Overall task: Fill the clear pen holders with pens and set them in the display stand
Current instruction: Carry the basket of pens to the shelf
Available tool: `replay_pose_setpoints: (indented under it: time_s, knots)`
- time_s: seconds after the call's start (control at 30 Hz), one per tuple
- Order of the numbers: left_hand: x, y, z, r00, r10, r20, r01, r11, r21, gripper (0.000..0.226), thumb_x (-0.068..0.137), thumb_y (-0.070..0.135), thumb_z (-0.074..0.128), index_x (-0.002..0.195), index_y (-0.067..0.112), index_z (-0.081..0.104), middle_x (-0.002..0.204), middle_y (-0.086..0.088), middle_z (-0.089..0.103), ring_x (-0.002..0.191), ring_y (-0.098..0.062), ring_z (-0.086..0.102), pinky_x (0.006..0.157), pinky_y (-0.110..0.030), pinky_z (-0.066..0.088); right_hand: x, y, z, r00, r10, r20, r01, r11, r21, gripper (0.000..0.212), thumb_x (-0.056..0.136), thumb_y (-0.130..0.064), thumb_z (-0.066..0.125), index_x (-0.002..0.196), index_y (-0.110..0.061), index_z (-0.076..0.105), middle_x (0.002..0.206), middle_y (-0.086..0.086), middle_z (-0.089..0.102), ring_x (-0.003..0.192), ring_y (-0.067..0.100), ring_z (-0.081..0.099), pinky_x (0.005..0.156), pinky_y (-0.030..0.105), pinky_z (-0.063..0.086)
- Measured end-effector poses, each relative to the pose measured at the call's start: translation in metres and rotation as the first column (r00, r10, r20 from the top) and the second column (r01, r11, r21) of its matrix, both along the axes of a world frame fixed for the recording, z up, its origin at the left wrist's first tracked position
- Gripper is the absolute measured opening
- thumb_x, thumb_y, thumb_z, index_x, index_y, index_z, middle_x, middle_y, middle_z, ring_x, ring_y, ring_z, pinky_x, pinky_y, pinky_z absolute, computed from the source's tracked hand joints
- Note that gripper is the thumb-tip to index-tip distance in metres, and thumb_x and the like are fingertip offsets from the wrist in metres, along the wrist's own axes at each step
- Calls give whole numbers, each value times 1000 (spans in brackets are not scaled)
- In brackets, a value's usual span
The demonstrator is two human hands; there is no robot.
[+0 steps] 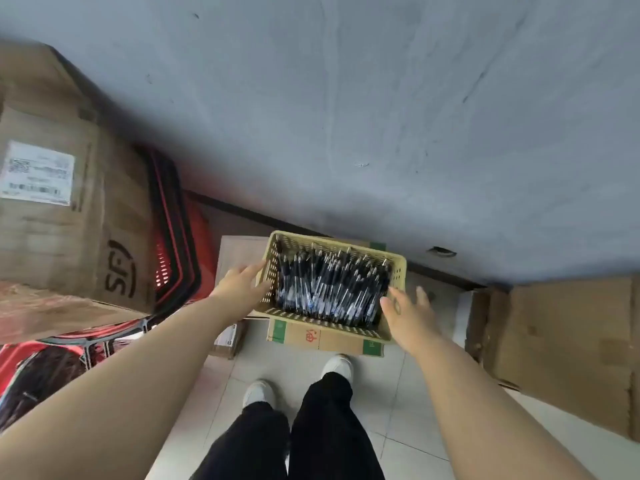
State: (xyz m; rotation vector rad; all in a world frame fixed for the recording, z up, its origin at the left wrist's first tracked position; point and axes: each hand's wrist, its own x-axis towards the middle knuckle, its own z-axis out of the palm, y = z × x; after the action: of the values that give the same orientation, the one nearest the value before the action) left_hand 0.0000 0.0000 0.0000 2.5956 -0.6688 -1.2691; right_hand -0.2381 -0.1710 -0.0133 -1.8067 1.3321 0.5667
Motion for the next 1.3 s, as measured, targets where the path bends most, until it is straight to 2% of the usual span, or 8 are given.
replay_pose_setpoints:
  time_s: [0.1, 0.23, 0.37, 0.5, 0.67, 0.87, 1.07, 1.3]
  knots:
    - [6, -12, -24, 985, 154, -72, -153, 988, 9, 56, 93, 42, 47, 145, 34, 27, 145, -12, 35, 122, -30, 45, 99, -38, 41, 6, -10, -30, 999, -34, -17, 35, 999, 24, 53, 95, -51, 35, 145, -34, 27, 157, 9, 0, 143, 32, 7, 113, 48, 18]
    - [5, -21, -47, 970, 195, -145, -199, 980, -12, 59, 91, 42, 52, 143, 36, 27, 145, -10, 35, 124, -28, 44, 98, -39, 41, 7, -11, -52, 982, -171, 77, 161, 980, 114, 45, 95, -42, 42, 139, -30, 40, 142, 13, 37, 129, 30, 38, 105, 45, 33]
    - [10, -24, -56, 931, 302, -205, -326, 941, -96, 56, 88, 38, 59, 139, 38, 34, 142, -7, 39, 98, -17, 54, 84, -34, 50, 8, -10, -53, 945, -291, 153, 272, 953, 130, 35, 93, -39, 49, 127, -32, 54, 135, 7, 48, 121, 25, 46, 101, 43, 39]
    - [11, -23, -57, 918, 291, -268, -333, 934, -126, 59, 87, 38, 62, 138, 38, 35, 140, -6, 42, 120, -25, 47, 97, -38, 44, 14, -1, -44, 878, -433, 203, 396, 897, 198, 34, 90, -40, 56, 124, -35, 56, 137, 3, 46, 122, 22, 44, 98, 39, 37]
    - [8, -12, -27, 939, 169, -301, -221, 964, -149, 57, 88, 36, 61, 139, 32, 36, 134, -9, 47, 102, -15, 48, 88, -29, 41, 3, 34, -8, 818, -532, 219, 513, 847, 142, 42, 87, -41, 60, 128, -35, 52, 142, 3, 43, 128, 23, 41, 101, 39, 36]
    - [-13, 13, 55, 914, -27, -405, -43, 986, -163, 52, 88, 32, 61, 136, 29, 40, 130, -9, 48, 107, -22, 47, 90, -32, 37, -46, 111, 79, 644, -730, 229, 725, 678, 123, 43, 88, -28, 63, 129, -29, 52, 139, 7, 46, 125, 26, 44, 94, 36, 39]
    - [-78, 12, 116, 827, -268, -495, 187, 960, -207, 39, 87, 26, 60, 124, 31, 48, 128, -13, 51, 114, -35, 51, 102, -50, 38, -132, 197, 154, 421, -868, 265, 880, 461, 113, 46, 85, -21, 66, 128, -25, 52, 131, 13, 50, 99, 19, 54, 82, 27, 42]
    - [-240, -7, 157, 665, -576, -476, 518, 814, -262, 34, 88, 26, 58, 121, 30, 52, 110, -11, 56, 79, -17, 50, 63, -28, 38, -268, 297, 199, 97, -937, 336, 983, 143, 116, 51, 84, -19, 67, 132, -22, 48, 130, 13, 51, 102, 23, 55, 81, 29, 43]
